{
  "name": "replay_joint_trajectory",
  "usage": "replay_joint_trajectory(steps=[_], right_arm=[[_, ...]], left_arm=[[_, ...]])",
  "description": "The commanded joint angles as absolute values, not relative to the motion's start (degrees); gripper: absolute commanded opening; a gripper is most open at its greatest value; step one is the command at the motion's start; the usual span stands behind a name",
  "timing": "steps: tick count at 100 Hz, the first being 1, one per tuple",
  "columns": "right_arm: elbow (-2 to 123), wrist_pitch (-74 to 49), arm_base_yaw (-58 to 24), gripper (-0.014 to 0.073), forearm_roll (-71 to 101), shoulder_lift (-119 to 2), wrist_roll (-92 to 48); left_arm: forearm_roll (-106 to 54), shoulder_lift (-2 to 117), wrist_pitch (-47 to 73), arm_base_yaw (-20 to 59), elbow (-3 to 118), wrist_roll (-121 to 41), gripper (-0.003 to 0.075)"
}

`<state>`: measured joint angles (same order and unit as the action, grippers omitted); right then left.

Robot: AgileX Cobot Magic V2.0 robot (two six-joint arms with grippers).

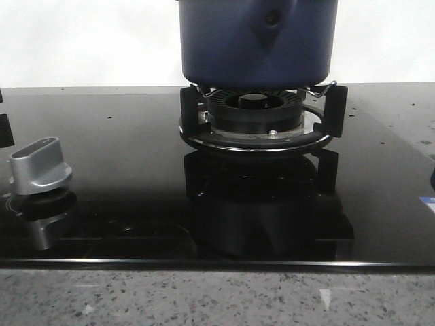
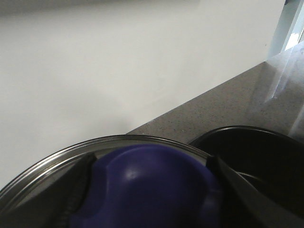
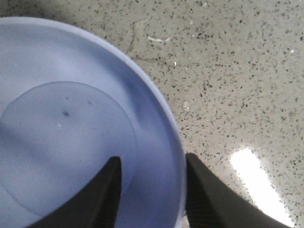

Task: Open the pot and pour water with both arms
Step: 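Close the right gripper on the bowl rim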

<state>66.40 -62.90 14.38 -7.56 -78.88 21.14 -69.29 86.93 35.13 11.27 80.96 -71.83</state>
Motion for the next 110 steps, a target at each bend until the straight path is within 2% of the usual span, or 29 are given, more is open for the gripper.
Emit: replay_joint_trajectory(steps=[1,32,60,74,110], right_arm=[[67.6,-61.5,14.7,0.0269,-8.0,-77.8,21.0],[65.2,-59.8,14.7,0.0251,-7.1,-78.8,21.0],[62.6,-57.2,14.7,0.0055,-7.1,-78.6,21.0],[64.0,-56.1,14.7,-0.0071,-7.2,-77.5,21.0],[72.9,-56.2,14.6,-0.0074,-0.6,-74.6,19.9]], left_arm=[[-73.1,83.9,33.8,11.2,82.9,-71.3,0.0284],[-73.1,83.9,33.7,11.2,82.9,-71.3,0.0284],[-73.1,83.9,33.7,11.2,82.9,-71.3,0.0284],[-73.1,83.9,33.7,11.2,82.9,-71.3,0.0284],[-73.1,83.9,33.6,11.2,82.9,-71.3,0.0284]])
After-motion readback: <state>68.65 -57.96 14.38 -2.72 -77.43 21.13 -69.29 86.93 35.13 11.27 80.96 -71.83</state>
